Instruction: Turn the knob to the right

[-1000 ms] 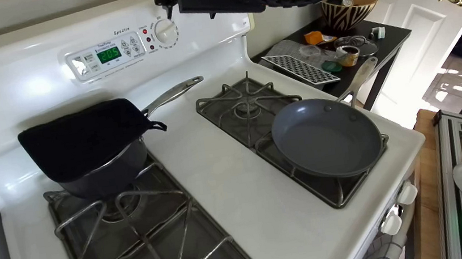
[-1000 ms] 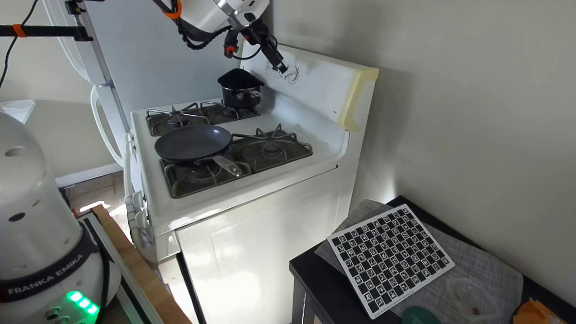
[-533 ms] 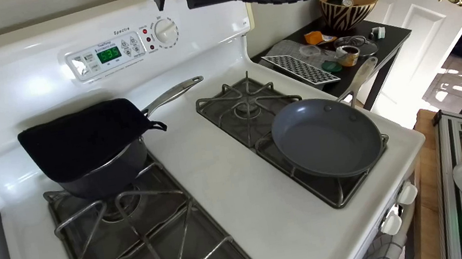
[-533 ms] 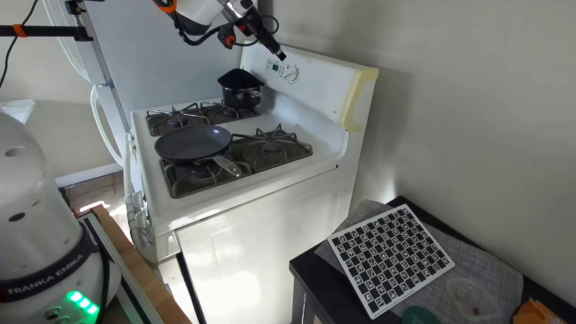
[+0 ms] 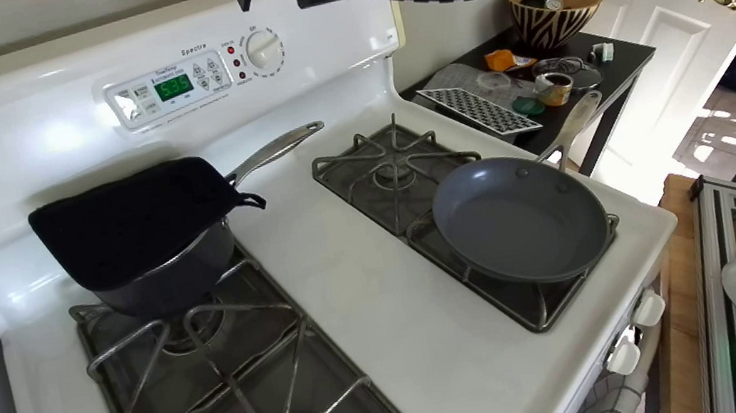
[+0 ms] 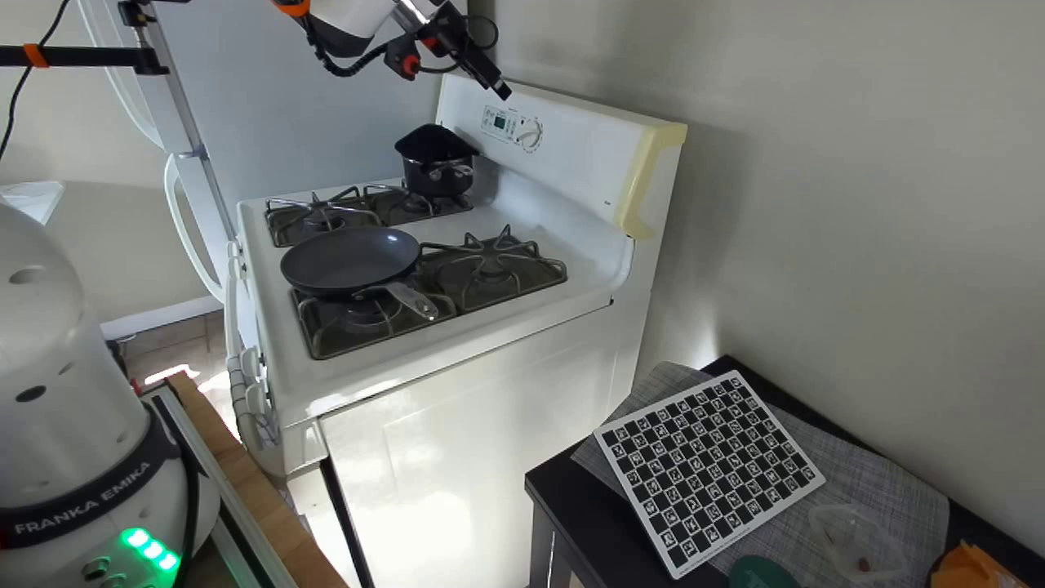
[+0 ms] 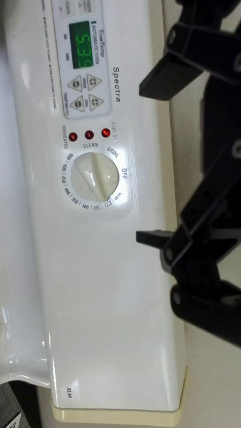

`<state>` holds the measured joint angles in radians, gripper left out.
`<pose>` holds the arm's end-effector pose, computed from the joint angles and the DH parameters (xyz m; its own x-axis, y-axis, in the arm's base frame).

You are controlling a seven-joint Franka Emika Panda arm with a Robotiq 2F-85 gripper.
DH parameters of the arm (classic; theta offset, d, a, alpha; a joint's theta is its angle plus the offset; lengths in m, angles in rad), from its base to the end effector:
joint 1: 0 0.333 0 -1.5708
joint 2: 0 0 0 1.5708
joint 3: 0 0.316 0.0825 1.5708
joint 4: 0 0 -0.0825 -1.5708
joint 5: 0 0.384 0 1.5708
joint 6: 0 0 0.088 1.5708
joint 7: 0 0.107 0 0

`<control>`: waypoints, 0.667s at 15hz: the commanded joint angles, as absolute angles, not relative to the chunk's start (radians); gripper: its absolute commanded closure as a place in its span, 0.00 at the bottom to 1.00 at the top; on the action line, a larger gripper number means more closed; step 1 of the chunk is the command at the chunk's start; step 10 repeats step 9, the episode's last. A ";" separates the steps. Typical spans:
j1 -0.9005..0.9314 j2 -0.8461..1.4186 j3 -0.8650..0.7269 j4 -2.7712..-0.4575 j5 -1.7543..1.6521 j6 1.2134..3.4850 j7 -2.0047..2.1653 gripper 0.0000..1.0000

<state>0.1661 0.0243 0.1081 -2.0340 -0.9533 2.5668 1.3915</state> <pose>0.5684 0.1727 0.4836 0.6049 -0.2969 0.7388 -0.3948 -0.9176 -0.0455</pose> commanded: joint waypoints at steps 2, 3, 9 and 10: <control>0.167 -0.011 0.132 -2.058 -0.931 2.547 1.367 0.00; 0.160 0.016 0.128 -2.033 -0.949 2.564 1.383 0.00; 0.161 0.013 0.132 -2.035 -0.948 2.564 1.382 0.00; 0.161 0.013 0.132 -2.035 -0.948 2.564 1.382 0.00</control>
